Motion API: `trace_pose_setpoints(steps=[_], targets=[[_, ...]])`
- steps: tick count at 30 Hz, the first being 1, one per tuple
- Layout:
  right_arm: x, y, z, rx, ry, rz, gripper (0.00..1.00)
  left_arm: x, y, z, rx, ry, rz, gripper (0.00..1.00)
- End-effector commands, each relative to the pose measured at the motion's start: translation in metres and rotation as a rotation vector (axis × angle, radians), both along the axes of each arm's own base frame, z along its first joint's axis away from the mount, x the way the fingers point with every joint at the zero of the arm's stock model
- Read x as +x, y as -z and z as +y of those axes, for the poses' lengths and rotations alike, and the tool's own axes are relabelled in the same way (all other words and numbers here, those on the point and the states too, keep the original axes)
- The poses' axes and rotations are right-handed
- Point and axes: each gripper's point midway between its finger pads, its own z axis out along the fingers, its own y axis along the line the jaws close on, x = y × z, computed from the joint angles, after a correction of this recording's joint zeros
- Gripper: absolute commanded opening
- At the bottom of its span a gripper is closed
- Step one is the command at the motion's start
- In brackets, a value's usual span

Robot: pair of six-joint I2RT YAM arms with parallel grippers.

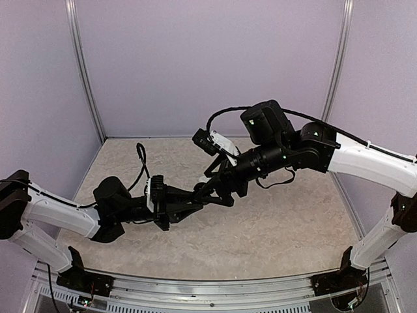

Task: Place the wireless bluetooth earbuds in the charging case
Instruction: Adjust the left earbud in the left side groove of the charging case.

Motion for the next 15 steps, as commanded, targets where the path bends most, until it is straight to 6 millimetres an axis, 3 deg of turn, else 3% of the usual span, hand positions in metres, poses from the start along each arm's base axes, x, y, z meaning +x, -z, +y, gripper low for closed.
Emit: trace_pose_setpoints(steps=[1, 15], targets=[[0.022, -0.004, 0.001, 0.032, 0.070, -0.015, 0.89, -0.020, -0.005, 0.001, -0.012, 0.049, -0.071, 0.00], [0.032, -0.007, -0.002, 0.059, 0.120, 0.000, 0.82, -0.021, -0.002, 0.002, -0.010, -0.011, -0.116, 0.00]])
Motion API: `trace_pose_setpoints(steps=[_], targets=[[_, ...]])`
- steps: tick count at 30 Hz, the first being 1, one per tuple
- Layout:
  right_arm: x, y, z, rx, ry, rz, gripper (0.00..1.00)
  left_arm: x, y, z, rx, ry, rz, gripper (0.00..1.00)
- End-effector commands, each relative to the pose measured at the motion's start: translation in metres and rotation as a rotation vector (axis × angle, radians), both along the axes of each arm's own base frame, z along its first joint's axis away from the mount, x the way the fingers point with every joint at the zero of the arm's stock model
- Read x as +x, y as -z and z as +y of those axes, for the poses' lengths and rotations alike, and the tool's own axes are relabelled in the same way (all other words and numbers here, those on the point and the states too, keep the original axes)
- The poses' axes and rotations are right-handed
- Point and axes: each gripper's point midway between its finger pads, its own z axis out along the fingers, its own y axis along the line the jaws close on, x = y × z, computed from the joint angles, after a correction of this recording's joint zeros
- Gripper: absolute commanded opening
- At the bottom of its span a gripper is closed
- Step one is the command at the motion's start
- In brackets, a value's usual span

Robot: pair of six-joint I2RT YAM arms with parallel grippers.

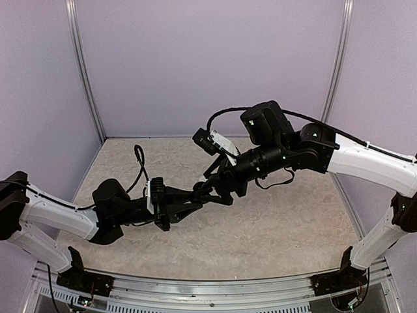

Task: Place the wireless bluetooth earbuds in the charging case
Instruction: Adjust the left earbud in the left side groove of the charging case.

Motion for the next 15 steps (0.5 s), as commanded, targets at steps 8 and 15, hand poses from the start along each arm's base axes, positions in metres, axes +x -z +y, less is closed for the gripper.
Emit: trace_pose_setpoints(steps=[8, 15], targets=[[0.0321, -0.0102, -0.0010, 0.066, 0.107, -0.014, 0.78, -0.0223, -0.0040, 0.0007, -0.009, 0.002, -0.115, 0.00], [0.0356, -0.0087, 0.0000, 0.074, 0.126, 0.003, 0.73, -0.0220, -0.0061, 0.0027, -0.015, -0.037, -0.145, 0.00]])
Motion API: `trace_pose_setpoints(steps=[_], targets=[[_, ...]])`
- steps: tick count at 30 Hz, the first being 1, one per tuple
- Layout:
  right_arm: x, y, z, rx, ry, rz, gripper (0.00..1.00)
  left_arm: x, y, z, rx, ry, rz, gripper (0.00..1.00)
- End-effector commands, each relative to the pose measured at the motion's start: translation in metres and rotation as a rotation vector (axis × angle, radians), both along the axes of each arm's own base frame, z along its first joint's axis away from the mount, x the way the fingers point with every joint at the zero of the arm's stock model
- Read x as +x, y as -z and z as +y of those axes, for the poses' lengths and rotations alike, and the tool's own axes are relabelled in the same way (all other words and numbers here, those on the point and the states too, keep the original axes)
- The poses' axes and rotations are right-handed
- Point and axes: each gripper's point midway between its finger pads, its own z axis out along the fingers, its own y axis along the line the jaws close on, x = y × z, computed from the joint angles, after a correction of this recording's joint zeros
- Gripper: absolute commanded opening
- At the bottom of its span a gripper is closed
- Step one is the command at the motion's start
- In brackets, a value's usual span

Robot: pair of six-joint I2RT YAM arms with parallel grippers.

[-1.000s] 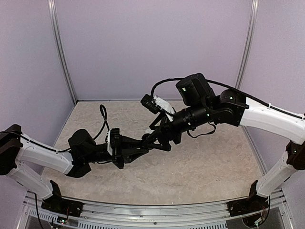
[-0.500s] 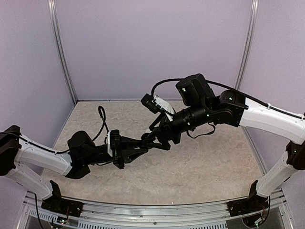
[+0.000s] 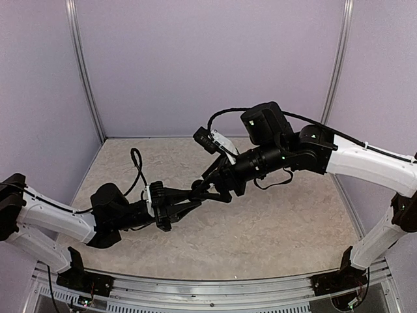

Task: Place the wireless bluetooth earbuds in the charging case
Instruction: Adjust the left earbud in the left side groove of the charging case.

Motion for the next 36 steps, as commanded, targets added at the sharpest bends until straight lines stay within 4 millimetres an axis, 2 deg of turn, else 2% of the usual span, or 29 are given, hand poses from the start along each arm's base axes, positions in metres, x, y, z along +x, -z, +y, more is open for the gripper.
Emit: trace_pose_setpoints(steps=[1, 12, 18, 22, 25, 28, 33, 36], targets=[[0.034, -0.008, -0.002, 0.046, 0.119, -0.032, 0.72, -0.027, -0.005, -0.001, -0.006, 0.069, -0.085, 0.00], [0.038, -0.009, 0.001, 0.068, 0.152, 0.002, 0.65, -0.023, -0.006, -0.001, -0.003, -0.021, -0.129, 0.00], [0.036, -0.001, 0.005, 0.060, 0.136, 0.031, 0.65, -0.022, -0.006, 0.000, -0.004, -0.038, -0.135, 0.00], [0.030, -0.004, 0.006, 0.084, 0.100, 0.026, 0.69, -0.023, -0.005, 0.001, -0.010, -0.033, -0.130, 0.00], [0.024, -0.017, 0.006, 0.126, 0.062, 0.004, 0.72, -0.025, -0.006, 0.002, -0.023, -0.018, -0.127, 0.00], [0.013, -0.040, 0.004, 0.200, -0.002, -0.051, 0.76, -0.029, -0.008, 0.005, -0.045, 0.020, -0.105, 0.00], [-0.001, -0.075, -0.012, 0.285, -0.069, -0.193, 0.82, -0.036, -0.017, 0.016, -0.097, 0.135, -0.054, 0.00], [-0.008, -0.080, -0.020, 0.292, -0.107, -0.267, 0.83, -0.040, -0.023, 0.023, -0.125, 0.199, -0.032, 0.00]])
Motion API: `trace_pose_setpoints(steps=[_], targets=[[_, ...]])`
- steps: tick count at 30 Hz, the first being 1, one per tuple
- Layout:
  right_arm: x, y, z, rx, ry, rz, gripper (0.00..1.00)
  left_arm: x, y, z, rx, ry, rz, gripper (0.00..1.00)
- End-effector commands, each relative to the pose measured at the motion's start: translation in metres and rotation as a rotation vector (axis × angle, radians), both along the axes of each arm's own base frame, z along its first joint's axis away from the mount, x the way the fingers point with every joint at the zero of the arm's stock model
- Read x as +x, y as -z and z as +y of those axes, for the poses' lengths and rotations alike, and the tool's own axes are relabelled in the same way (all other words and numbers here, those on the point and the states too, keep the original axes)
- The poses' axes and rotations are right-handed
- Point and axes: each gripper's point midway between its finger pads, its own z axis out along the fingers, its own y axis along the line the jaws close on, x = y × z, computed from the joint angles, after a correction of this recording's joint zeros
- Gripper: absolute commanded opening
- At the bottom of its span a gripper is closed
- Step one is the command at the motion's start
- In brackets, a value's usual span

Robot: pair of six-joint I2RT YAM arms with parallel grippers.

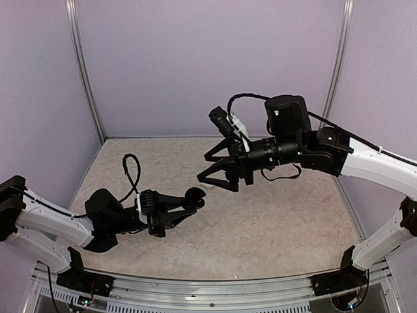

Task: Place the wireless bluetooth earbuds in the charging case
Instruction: Adjust the left earbud in the left side groove of the charging case, then close the charging case with the earbuds inside.

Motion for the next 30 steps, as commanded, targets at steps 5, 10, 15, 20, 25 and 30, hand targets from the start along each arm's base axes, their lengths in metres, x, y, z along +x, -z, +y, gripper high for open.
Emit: trace_pose_setpoints(steps=[5, 10, 15, 20, 25, 30], targets=[[-0.020, -0.033, -0.014, 0.107, -0.119, -0.202, 0.79, -0.025, -0.029, 0.019, -0.111, 0.204, 0.031, 0.00], [-0.023, -0.028, -0.011, 0.118, -0.152, -0.205, 0.66, -0.028, -0.036, 0.022, -0.134, 0.245, 0.047, 0.00], [-0.023, -0.026, -0.005, 0.132, -0.168, -0.189, 0.54, -0.030, -0.037, 0.021, -0.132, 0.261, 0.052, 0.00], [-0.025, -0.017, 0.003, 0.127, -0.202, -0.149, 0.52, -0.028, -0.037, 0.019, -0.133, 0.258, 0.054, 0.00], [-0.030, -0.009, 0.009, 0.124, -0.238, -0.105, 0.42, -0.025, -0.037, 0.018, -0.131, 0.249, 0.056, 0.00], [-0.036, -0.004, 0.013, 0.128, -0.267, -0.054, 0.39, -0.022, -0.038, 0.019, -0.135, 0.236, 0.052, 0.00]])
